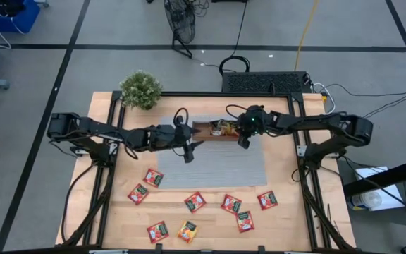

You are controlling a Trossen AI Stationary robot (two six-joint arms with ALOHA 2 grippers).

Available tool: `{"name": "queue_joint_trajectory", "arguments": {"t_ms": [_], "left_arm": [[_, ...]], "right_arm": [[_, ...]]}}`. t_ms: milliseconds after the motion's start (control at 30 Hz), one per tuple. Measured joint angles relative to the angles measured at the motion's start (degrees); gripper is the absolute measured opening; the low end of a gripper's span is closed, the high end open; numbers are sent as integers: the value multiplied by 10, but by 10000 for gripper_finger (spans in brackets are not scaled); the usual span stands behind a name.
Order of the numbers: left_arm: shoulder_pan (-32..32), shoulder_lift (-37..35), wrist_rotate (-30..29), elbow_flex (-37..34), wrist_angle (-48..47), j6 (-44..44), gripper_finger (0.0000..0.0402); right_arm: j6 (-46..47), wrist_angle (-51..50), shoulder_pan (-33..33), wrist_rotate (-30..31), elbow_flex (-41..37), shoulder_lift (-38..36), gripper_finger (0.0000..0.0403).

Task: Pick & Place Tea
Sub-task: Put the yellow tea bag into the right section of the wooden organizer

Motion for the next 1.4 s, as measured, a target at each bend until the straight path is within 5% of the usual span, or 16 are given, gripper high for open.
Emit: {"name": "queue_joint_trajectory", "arguments": {"t_ms": [233, 533, 1067, 1400], "left_arm": [[-2, 0, 5, 0, -5, -2, 214], [-3, 0, 5, 0, -17, -4, 209], [-3, 0, 5, 0, -23, -25, 214], [-3, 0, 5, 0, -22, -30, 214]], "right_arm": [[-4, 37, 1, 14, 0, 33, 5], [-31, 20, 30, 164, -1, 16, 7], [-27, 18, 42, 193, -1, 16, 109], [-32, 20, 42, 272, -1, 2, 113]]}}
